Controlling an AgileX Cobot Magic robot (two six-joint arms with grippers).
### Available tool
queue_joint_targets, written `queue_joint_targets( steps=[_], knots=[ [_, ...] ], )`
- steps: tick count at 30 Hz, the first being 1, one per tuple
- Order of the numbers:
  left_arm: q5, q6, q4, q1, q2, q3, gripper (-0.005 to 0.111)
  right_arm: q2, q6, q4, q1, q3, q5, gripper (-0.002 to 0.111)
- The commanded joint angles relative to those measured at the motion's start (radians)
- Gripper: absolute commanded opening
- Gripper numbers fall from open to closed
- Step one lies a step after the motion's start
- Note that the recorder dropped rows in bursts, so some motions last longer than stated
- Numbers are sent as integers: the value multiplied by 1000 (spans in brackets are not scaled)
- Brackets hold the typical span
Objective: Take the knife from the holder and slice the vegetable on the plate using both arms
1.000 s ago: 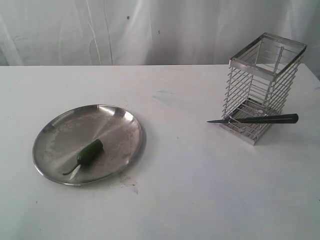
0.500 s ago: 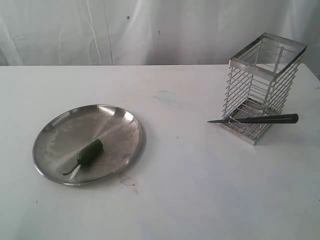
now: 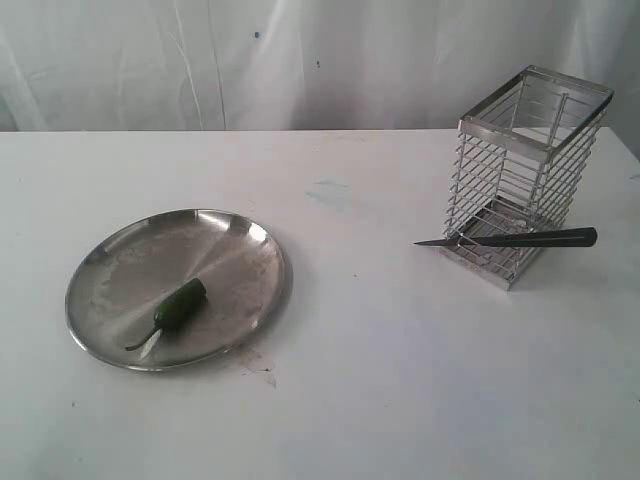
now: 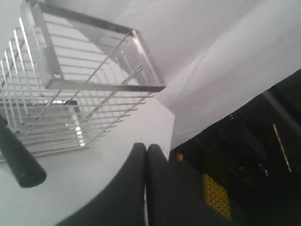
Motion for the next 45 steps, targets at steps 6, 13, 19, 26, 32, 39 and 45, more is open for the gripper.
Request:
queue_joint_targets(
  steps=[6,13,19,26,32,39,45],
  knots=[
    [-5,-1,-7,-7,-5,2,0,112,658,-20,-213,-120,98,0],
    [-5,-1,-7,-7,-5,2,0,440,677,83,-311,-315,628,0],
    [-5,-1,-7,-7,-5,2,0,626,287,492,-312,-358,853,0],
    [-5,-1,-7,-7,-5,2,0,715,244,626,-409,-529,1109,0],
    [-5,-1,-7,-7,-5,2,0,743,23,972,-572,-562,1118,0],
    [-5,-1,-7,-7,-5,2,0,847,-27,965,-591,-515,1118,0],
    [-5,-1,-7,-7,-5,2,0,868,-158,1088,-588,-513,1118,12]
  ],
)
